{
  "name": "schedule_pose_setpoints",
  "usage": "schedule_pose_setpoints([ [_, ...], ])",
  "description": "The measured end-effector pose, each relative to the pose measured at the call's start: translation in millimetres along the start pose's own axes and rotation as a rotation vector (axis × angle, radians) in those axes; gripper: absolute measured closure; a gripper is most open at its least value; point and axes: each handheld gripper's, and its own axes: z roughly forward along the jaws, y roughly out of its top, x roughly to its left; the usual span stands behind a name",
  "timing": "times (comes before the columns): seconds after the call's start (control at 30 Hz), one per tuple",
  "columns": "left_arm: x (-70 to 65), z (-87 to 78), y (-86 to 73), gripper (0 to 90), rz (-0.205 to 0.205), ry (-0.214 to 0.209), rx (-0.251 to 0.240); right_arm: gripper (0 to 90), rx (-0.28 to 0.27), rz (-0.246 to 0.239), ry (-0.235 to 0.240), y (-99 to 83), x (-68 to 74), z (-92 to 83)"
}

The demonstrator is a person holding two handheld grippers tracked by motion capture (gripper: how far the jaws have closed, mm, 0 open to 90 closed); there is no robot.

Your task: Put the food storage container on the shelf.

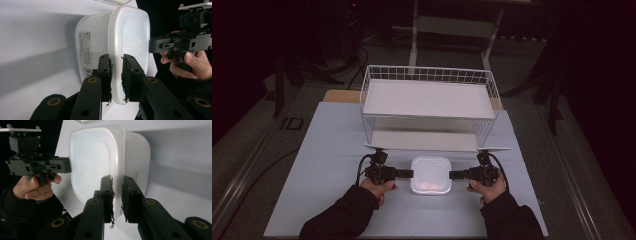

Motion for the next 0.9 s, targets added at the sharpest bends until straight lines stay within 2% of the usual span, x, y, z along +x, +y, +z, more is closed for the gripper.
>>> schedule_pose_setpoints([
  [0.1, -2.1, -1.8, -1.6, 77.7, 0.010, 0.014, -0.007, 80.0, 0.002, -0.017, -0.002, -0.6, 2.7, -0.5],
  [0.23, -3.6, -6.3, -1.0, 78.1, 0.016, 0.018, -0.020, 80.3, -0.010, -0.065, -0.017, -0.6, 11.9, -2.1],
  [0.57, -21.3, -25.2, 5.7, 78.5, 0.072, 0.006, -0.058, 80.5, -0.049, -0.146, -0.020, 4.2, 35.9, -14.6],
  [0.9, -41.5, -42.9, 15.7, 78.7, 0.115, -0.003, -0.093, 80.5, -0.084, -0.184, 0.000, 10.9, 54.0, -27.4],
])
